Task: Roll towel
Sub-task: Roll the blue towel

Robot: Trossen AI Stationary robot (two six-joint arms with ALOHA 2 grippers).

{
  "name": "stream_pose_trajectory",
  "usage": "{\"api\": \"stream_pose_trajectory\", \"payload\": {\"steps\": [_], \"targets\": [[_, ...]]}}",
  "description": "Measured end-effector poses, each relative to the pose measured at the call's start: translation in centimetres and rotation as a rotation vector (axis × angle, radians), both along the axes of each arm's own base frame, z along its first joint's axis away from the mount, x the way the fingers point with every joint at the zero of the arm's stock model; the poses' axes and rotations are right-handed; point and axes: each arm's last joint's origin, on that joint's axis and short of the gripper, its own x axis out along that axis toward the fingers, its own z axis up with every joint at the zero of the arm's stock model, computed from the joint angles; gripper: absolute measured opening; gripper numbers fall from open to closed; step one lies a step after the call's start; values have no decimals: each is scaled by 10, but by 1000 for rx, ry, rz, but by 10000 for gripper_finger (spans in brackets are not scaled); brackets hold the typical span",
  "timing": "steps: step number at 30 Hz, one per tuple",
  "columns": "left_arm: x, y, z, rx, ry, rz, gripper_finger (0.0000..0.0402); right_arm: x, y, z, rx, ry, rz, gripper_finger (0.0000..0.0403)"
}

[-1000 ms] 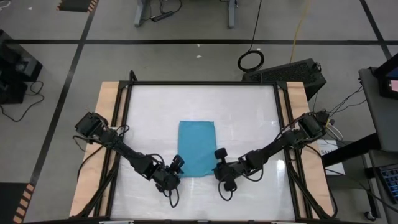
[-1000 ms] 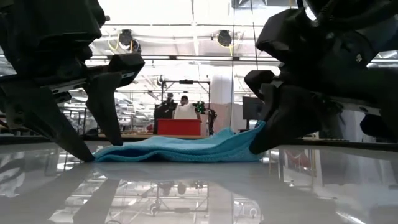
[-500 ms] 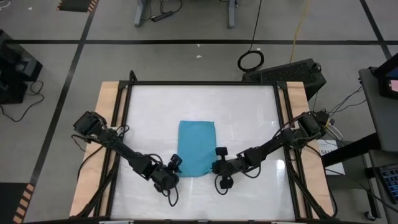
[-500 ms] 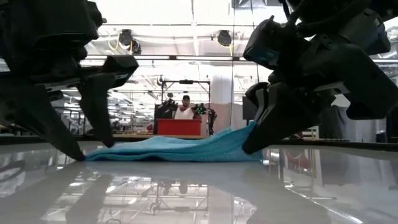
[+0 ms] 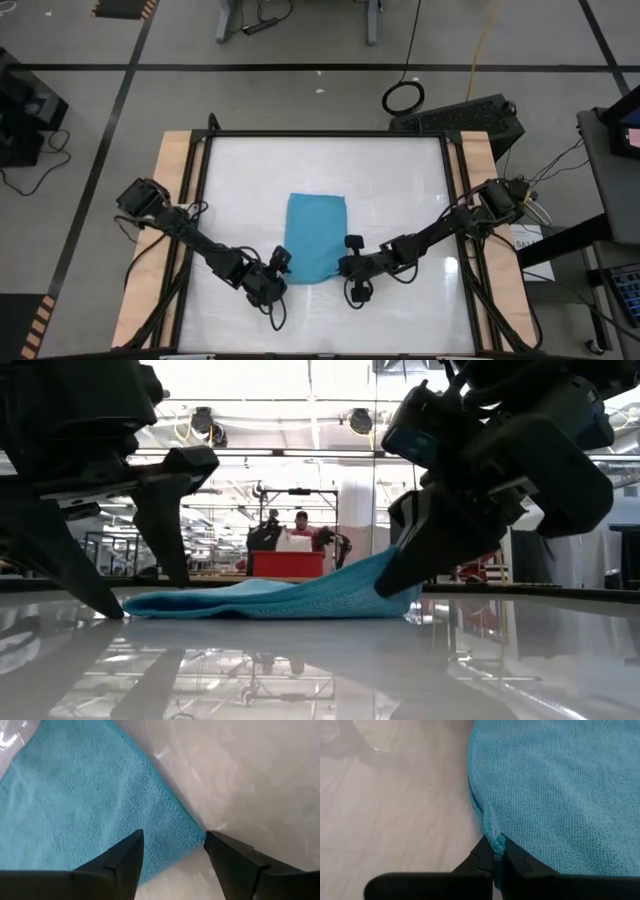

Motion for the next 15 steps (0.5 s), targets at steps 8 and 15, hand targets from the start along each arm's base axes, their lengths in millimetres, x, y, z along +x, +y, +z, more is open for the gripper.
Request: {"api": "stream_pose_trajectory", "payload": {"steps": [8,15], "targets": [[2,-3,-10,9,1,26,166,0,0,0,32,8,-8,0],[3,-4,-12,-26,6,56,28,0,0,0,84,25,-25,0]]}}
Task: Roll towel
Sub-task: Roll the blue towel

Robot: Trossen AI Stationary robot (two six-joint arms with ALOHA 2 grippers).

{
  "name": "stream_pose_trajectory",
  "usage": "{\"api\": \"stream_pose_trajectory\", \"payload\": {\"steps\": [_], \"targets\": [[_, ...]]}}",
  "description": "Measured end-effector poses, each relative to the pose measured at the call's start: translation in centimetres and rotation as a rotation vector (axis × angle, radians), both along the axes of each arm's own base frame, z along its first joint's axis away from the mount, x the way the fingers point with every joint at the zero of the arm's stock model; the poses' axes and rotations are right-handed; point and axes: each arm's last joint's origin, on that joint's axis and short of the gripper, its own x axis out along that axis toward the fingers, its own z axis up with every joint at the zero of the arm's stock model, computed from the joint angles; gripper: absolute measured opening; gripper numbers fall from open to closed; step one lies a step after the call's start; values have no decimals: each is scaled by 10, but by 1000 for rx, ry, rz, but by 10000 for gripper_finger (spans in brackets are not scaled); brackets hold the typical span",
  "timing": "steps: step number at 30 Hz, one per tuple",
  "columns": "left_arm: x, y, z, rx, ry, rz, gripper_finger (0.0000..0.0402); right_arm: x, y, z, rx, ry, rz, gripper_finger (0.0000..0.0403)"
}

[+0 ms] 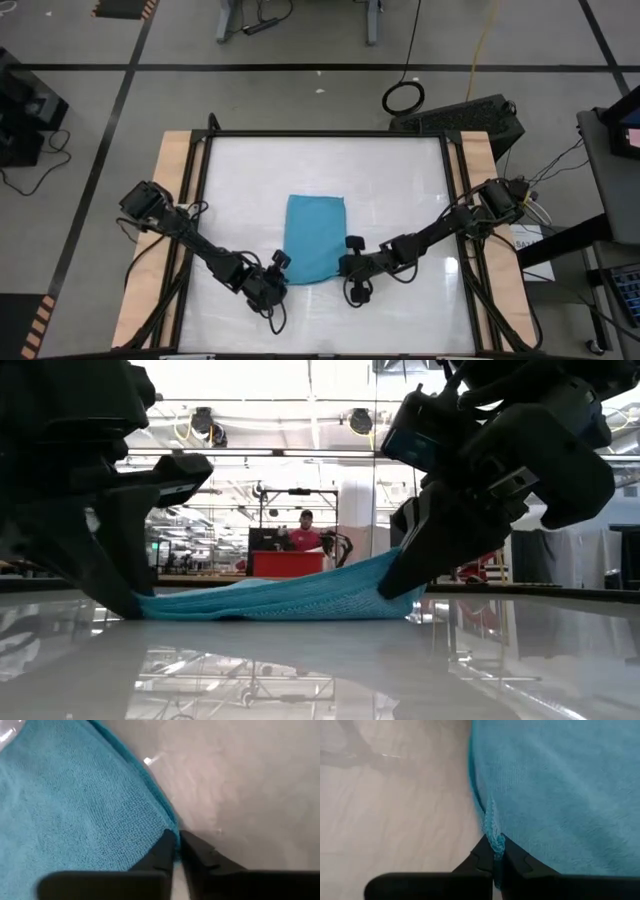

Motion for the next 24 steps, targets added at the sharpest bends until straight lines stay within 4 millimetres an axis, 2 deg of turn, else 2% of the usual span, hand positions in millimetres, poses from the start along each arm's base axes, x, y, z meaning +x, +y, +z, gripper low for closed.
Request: {"api": "stream_pose_trajectory", "payload": {"steps": [2,8,12,16,24], "targets": [[0,0,0,-11,-2,20,11,0,0,0,22,9,-7,0],[1,3,3,-40,-33,131,5,-1,1,-1,128,49,-28,0],[2,13,11,-96,-52,262,5,-1,0,-1,211,77,-52,0],[5,21,24,-213,-77,360,4,-2,-1,5,270,99,-68,0],[19,31,37,-535,4,329,3,-10,1,25,334,95,-107,0]]}}
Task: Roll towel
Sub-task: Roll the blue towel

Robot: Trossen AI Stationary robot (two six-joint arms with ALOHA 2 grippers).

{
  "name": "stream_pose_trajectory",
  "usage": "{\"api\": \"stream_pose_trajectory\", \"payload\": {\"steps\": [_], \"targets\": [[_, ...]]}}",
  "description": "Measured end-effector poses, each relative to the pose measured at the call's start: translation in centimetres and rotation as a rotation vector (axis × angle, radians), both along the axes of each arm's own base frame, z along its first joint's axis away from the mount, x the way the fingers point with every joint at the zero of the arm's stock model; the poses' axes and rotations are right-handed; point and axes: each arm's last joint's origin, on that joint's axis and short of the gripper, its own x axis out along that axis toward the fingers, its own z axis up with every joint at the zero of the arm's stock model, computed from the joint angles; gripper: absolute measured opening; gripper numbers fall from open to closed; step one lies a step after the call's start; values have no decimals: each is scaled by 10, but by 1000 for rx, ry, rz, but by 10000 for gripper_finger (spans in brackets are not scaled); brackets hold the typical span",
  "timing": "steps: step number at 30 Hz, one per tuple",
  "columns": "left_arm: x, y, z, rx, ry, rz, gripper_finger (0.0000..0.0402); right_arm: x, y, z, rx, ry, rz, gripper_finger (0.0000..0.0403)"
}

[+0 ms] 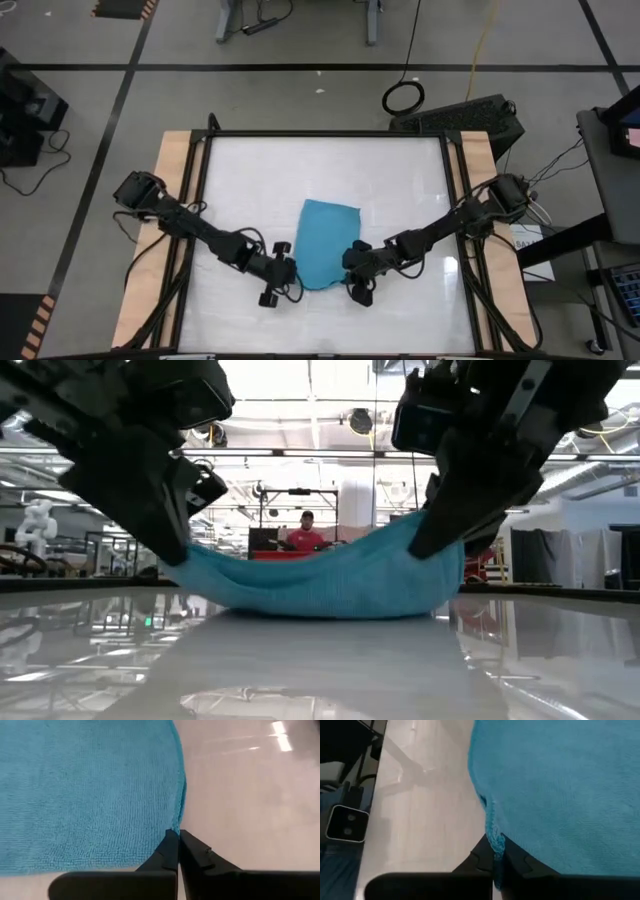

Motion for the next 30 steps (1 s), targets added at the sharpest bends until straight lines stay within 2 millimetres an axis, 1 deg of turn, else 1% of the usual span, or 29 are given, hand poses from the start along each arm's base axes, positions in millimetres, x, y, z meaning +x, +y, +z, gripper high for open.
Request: {"api": "stream_pose_trajectory", "payload": {"steps": [2,8,13,17,20,27,30], "targets": [[3,5,0,-41,7,10,3,-3,1,1,12,25,-14,0],[9,22,-2,-80,51,84,2,-11,6,-3,37,115,-75,0],[12,30,-1,-117,65,124,2,-16,9,-6,35,157,-112,0],[12,35,-2,-114,81,147,2,-17,7,-7,17,170,-143,0],[14,38,-5,-106,86,161,2,-17,6,-8,-3,175,-161,0],[17,39,-22,-69,127,181,3,-18,4,-9,-20,188,-192,0],[18,39,-24,-59,128,183,9,-19,4,-9,-20,191,-193,1]]}}
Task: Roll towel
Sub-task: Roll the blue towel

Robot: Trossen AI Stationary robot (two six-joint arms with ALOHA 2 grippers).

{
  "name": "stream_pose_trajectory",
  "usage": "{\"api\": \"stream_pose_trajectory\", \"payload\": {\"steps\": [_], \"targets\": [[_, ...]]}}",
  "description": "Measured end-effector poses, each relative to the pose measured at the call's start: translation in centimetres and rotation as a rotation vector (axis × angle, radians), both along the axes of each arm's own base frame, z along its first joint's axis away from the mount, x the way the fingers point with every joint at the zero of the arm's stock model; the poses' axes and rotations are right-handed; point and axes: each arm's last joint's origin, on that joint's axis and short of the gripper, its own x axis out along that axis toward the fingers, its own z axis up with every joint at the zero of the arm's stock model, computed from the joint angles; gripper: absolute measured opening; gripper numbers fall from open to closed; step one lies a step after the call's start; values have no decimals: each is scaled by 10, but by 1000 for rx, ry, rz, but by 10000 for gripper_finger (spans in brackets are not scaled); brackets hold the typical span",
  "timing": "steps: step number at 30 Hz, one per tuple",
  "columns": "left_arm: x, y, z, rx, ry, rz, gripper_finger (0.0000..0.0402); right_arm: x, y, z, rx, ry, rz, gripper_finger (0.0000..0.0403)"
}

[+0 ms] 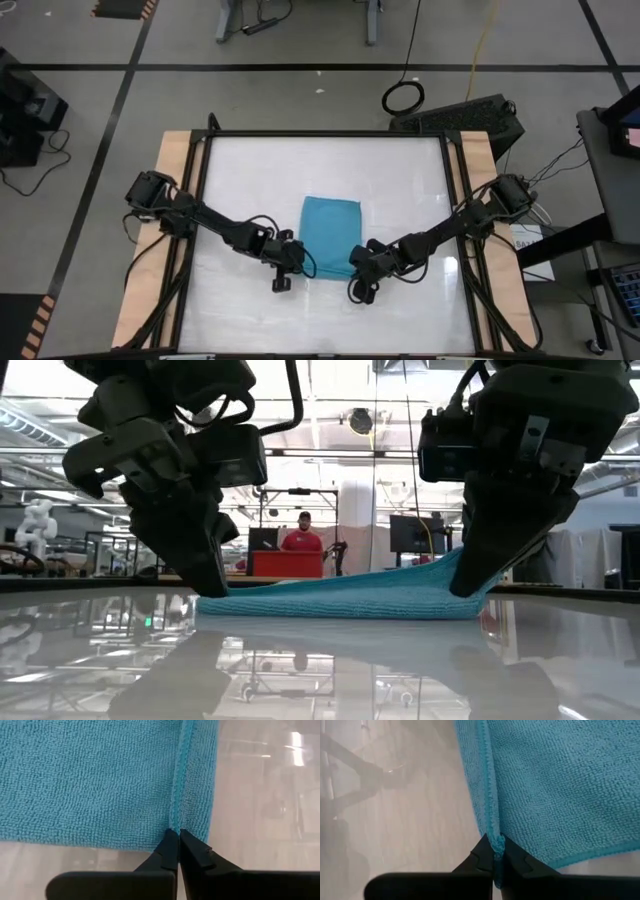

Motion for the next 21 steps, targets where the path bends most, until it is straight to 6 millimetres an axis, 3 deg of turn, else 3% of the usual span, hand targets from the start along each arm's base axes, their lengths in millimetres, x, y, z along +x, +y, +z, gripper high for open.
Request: {"api": "stream_pose_trajectory", "payload": {"steps": [5,11,16,21], "targets": [[0,0,-1,2,6,0,12,-2,-1,-2,-10,29,11,27],[-1,0,-1,5,10,-2,13,-5,2,-1,-86,17,119,103],[-1,0,-1,6,12,-2,14,-19,7,6,-244,35,154,150],[0,3,-1,4,13,4,15,-34,22,12,-469,-13,250,159]]}}
